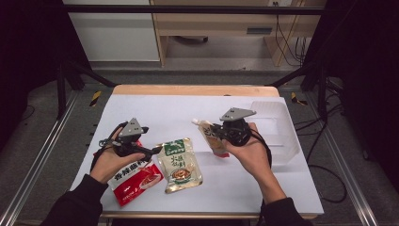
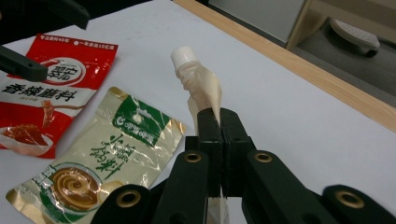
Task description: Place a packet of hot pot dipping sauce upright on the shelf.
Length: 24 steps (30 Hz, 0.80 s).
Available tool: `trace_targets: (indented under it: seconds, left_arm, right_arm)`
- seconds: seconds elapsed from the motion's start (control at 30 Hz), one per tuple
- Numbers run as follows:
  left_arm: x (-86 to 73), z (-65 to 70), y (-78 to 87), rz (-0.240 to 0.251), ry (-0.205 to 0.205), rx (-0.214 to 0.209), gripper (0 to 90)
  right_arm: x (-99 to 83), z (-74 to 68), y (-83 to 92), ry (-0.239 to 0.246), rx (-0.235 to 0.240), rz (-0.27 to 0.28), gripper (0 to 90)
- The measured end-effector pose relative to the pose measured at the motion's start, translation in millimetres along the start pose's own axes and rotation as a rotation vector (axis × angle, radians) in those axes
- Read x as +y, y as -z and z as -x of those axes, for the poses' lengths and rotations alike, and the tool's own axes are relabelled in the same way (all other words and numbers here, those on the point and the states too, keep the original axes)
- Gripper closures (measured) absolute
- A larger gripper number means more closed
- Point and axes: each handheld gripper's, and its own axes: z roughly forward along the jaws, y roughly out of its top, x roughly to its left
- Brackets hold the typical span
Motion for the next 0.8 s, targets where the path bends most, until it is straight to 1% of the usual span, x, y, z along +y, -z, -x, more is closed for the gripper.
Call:
trace_targets:
  seconds: [0.07,0.1,0.13,0.17,0.23,0.27,0.33,0.4,0.43,0.5,0.53,0.57,0.6,0.63,0.7,0.73,0.8]
  left_arm:
    - [6.4,-0.9,-1.0,-0.016,-0.010,-0.029,11.9]
    - [13.1,-2.0,-1.6,-0.038,-0.030,-0.044,12.1]
    - [13.1,-2.0,-1.6,-0.038,-0.030,-0.044,12.8]
    - [17.3,-3.0,-1.8,-0.053,-0.040,-0.055,12.8]
    - [22.7,-4.0,-1.5,-0.059,-0.050,-0.069,14.2]
    - [25.3,-4.3,-1.0,-0.057,-0.057,-0.074,15.1]
    - [29.7,-4.5,0.1,-0.047,-0.056,-0.096,18.8]
    - [33.3,-3.6,0.6,-0.050,-0.073,-0.113,20.9]
    - [34.9,-3.3,1.1,-0.056,-0.087,-0.118,21.7]
    - [37.4,-2.5,1.5,-0.057,-0.098,-0.125,23.3]
    - [38.4,-2.2,1.8,-0.053,-0.107,-0.127,24.9]
    - [39.5,-2.1,2.3,-0.053,-0.113,-0.130,25.7]
    - [40.5,-2.3,3.0,-0.050,-0.115,-0.131,25.7]
    - [41.7,-2.4,4.0,-0.042,-0.115,-0.132,27.9]
    - [43.9,-2.8,5.7,-0.033,-0.114,-0.144,30.4]
    - [45.0,-2.5,6.4,-0.019,-0.110,-0.152,31.9]
    - [47.7,-2.3,8.8,-0.013,-0.120,-0.156,34.7]
  right_arm:
    - [9.0,0.8,-5.2,0.023,0.027,0.010,89.5]
    - [11.6,-0.4,-6.6,0.027,0.039,0.016,89.5]
    - [11.6,-0.4,-6.6,0.027,0.039,0.016,89.5]
    - [13.7,-1.6,-7.9,0.029,0.053,0.021,89.4]
    - [16.7,-5.0,-10.5,0.046,0.078,0.034,89.4]
    - [17.8,-7.0,-11.9,0.050,0.089,0.039,89.5]
    - [19.4,-11.2,-14.5,0.054,0.111,0.052,89.5]
    - [21.0,-16.4,-16.3,0.055,0.133,0.063,89.5]
    - [22.0,-19.2,-17.1,0.062,0.142,0.069,89.5]
    - [24.2,-25.1,-18.1,0.072,0.164,0.080,89.5]
    - [26.2,-30.2,-18.8,0.084,0.177,0.085,89.4]
    - [27.1,-31.9,-19.0,0.090,0.185,0.087,89.4]
    - [27.1,-31.9,-19.0,0.090,0.185,0.087,89.4]
    - [27.7,-33.6,-19.1,0.095,0.193,0.090,89.4]
    - [28.6,-36.8,-19.6,0.102,0.210,0.091,89.4]
    - [28.8,-38.8,-19.8,0.109,0.215,0.088,89.4]
    - [29.4,-43.8,-19.8,0.128,0.231,0.091,89.4]
